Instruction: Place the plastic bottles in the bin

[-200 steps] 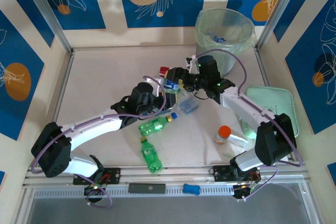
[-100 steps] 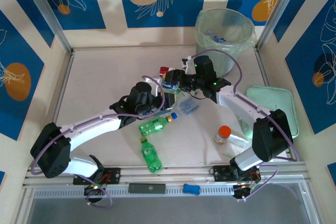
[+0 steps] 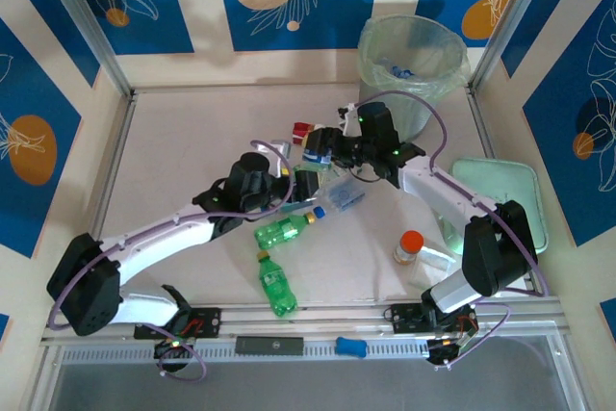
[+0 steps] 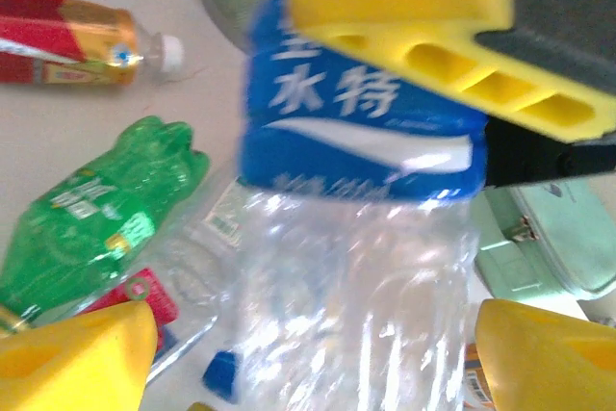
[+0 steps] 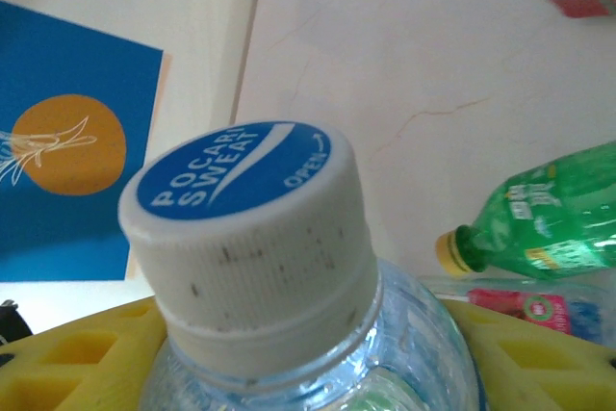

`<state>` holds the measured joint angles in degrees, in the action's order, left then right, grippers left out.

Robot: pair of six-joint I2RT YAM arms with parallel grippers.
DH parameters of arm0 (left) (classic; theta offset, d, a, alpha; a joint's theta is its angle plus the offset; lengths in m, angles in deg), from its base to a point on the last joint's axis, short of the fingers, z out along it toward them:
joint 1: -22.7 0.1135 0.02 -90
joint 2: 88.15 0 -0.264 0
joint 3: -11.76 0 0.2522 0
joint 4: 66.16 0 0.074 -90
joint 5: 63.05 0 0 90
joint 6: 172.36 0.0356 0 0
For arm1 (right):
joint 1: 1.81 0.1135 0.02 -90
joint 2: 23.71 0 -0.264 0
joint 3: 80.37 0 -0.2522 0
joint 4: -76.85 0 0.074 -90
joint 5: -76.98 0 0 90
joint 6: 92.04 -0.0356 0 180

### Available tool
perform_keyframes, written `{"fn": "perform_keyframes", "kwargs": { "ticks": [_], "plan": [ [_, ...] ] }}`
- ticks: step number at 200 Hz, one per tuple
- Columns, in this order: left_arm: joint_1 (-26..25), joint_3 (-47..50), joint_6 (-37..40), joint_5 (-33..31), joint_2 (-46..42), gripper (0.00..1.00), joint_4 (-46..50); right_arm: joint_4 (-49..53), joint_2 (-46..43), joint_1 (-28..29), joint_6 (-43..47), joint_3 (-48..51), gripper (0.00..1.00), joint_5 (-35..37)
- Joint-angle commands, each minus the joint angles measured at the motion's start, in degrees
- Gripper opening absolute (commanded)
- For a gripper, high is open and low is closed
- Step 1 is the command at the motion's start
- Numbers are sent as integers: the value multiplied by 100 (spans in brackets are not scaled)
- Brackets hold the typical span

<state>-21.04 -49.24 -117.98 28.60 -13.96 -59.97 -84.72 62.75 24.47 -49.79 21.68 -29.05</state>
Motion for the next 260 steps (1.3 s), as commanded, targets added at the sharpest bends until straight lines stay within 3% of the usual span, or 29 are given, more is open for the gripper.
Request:
{"fn": "perform_keyframes", "kwargs": {
  "ticks": [1,21,60,97,143,216,260],
  "plan": [
    [176,221,-92,-675,-358,92,487,368,-229,-258,182,-116,55,250],
    [337,404,-224,-1311,-648,100,965,510,-433,-538,245,-136,54,356],
    [677,681,-419,-1881,-1093,100,1359,930,-779,-1097,538,-489,54,604],
    [824,755,-415,-1672,-1050,100,1259,925,-774,-1764,794,-1051,54,585],
    [837,648,-555,-1160,-741,100,1164,-253,-439,-2422,420,-1604,53,563],
    [833,966,-772,-1007,-1019,100,1102,-738,992,-3014,85,-3263,53,1489],
    [833,996,-720,-1057,-1161,100,1194,-58,2059,-3105,-143,-4496,54,1424]
  ]
}}
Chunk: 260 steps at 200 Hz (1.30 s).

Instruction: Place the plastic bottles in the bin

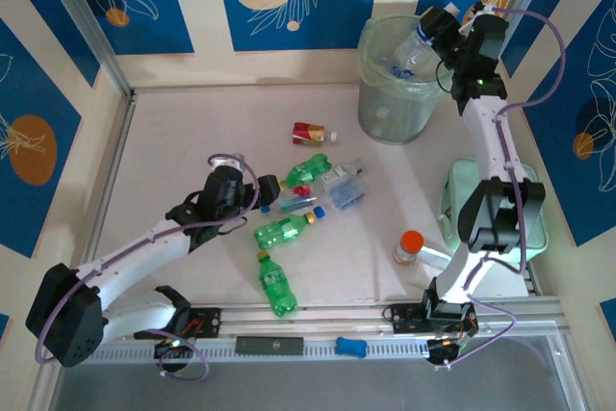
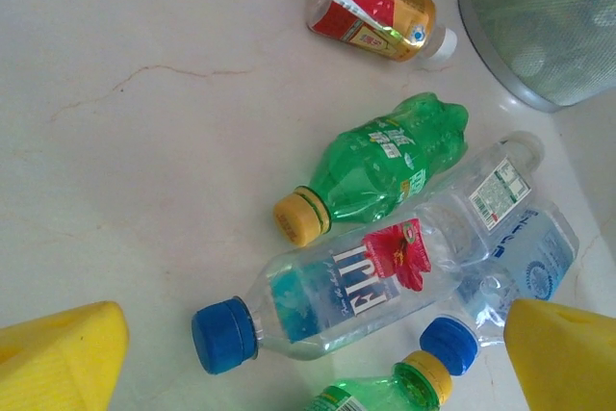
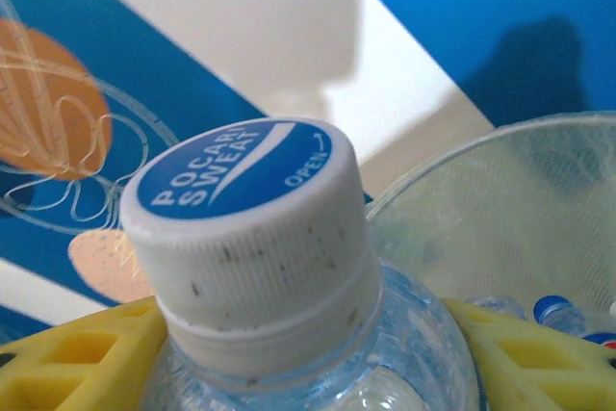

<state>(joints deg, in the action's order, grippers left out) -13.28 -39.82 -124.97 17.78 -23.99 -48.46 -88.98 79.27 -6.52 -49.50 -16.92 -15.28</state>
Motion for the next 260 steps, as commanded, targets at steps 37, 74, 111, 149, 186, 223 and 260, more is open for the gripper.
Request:
{"fn": "perform_keyframes", "kwargs": {
  "ticks": [37,74,111,149,186,223,260],
  "plan": [
    [57,90,-38,12,-194,100,32,1474,1216,184,163,-1784,58,42],
    [59,74,-30,24,-208,100,71,2052,1660,303,285,-2497,70,15],
    [57,59,-7,-23,-255,100,105,2341,1734,364,536,-2911,83,143],
    [57,-16,67,-7,-231,100,142,2499,1516,383,707,-2920,85,354],
    [59,-110,165,88,-211,100,269,2359,916,520,958,-2399,85,332],
    [48,-157,240,407,-235,100,430,1963,-70,866,1290,-1115,86,300],
    [49,-389,639,674,-374,100,1105,1350,-1158,1409,1457,636,87,331]
  ]
}}
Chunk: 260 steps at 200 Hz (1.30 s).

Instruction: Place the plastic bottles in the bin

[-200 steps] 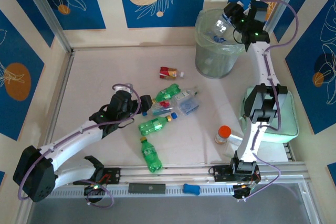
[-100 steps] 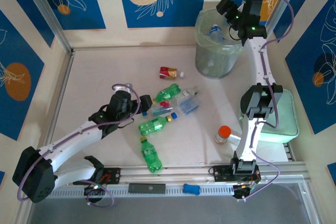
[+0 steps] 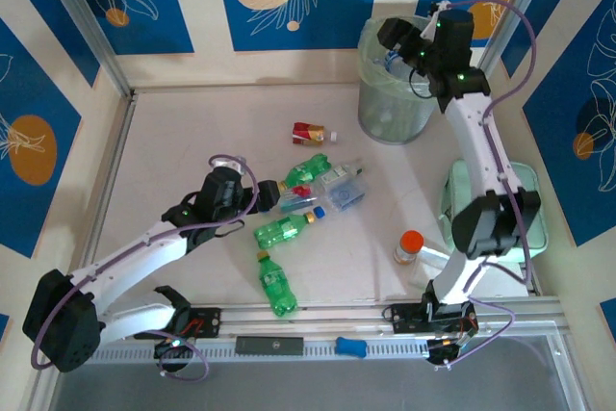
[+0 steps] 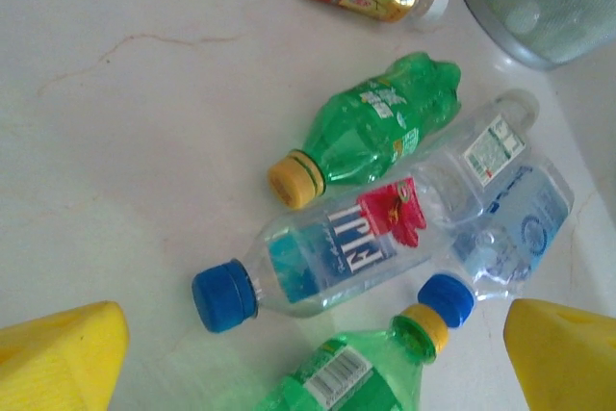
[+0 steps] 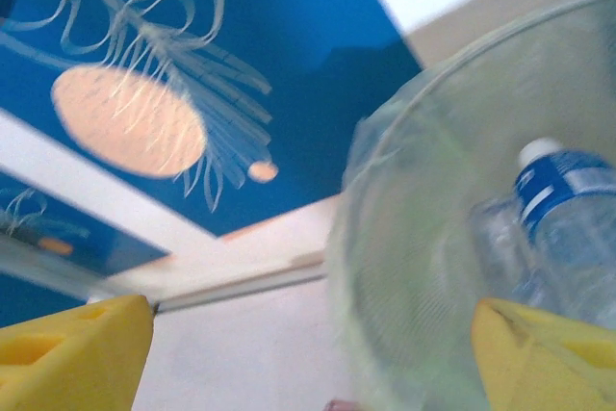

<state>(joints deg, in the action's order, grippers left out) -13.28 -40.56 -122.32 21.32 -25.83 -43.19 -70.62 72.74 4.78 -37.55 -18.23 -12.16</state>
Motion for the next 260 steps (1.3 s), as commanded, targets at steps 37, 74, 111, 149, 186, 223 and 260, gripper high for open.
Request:
{"fn": "perform_keyframes", "kwargs": {
  "ticks": [37,74,111,149,186,223,260],
  "plan": [
    [-8,-488,398,772,-251,100,1723,-776,-1207,887,283,2100,88,333],
    [-463,-241,-185,1105,-460,100,2558,-1123,-1606,1294,-8,3184,89,677],
    [-1105,89,-1075,1182,-646,100,2948,-1124,-1713,1367,-470,3840,89,653],
    [-1574,309,-1558,1395,-532,100,3185,-1000,-1841,1468,-598,4292,90,654],
    [-1668,411,-1802,1509,-149,100,2771,-796,-2070,1477,-580,4425,90,693],
    [-1845,184,-1688,1741,679,100,2381,-761,-2303,1469,-596,4535,90,801],
    [-1938,-61,-1489,1802,1175,100,2366,-691,-2416,1468,-631,4577,90,836]
  ]
}}
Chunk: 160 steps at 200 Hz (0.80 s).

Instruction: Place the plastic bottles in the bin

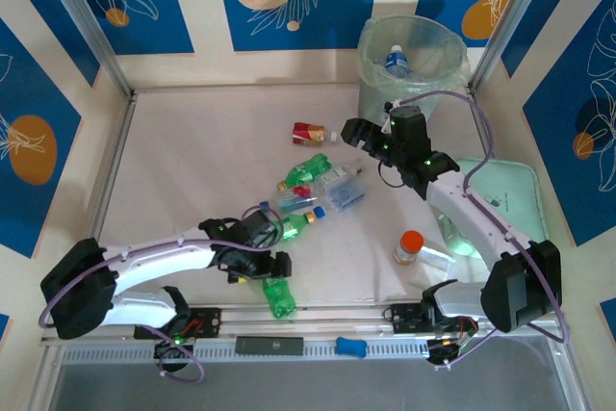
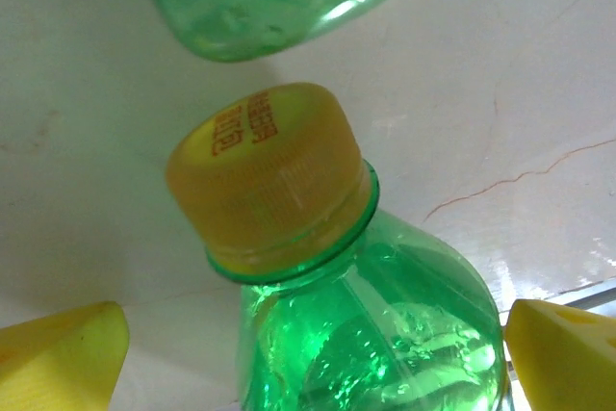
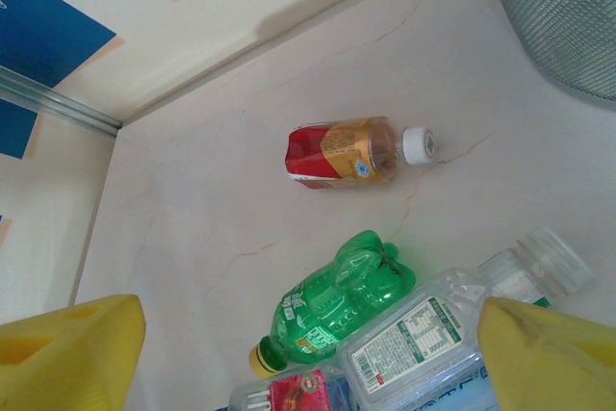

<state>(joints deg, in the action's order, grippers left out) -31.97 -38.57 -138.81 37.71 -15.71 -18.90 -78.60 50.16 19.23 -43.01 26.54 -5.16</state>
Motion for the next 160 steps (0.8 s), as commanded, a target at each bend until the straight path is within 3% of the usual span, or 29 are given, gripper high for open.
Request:
{"fn": "perform_keyframes", "kwargs": {
  "ticks": [1,160],
  "plan": [
    [-70,-261,159,163,172,100,-62,107,-156,23,-85,103,90,137],
    [-83,-449,358,-33,499,62,-374,143,-298,19,-185,272,90,313]
  ]
}}
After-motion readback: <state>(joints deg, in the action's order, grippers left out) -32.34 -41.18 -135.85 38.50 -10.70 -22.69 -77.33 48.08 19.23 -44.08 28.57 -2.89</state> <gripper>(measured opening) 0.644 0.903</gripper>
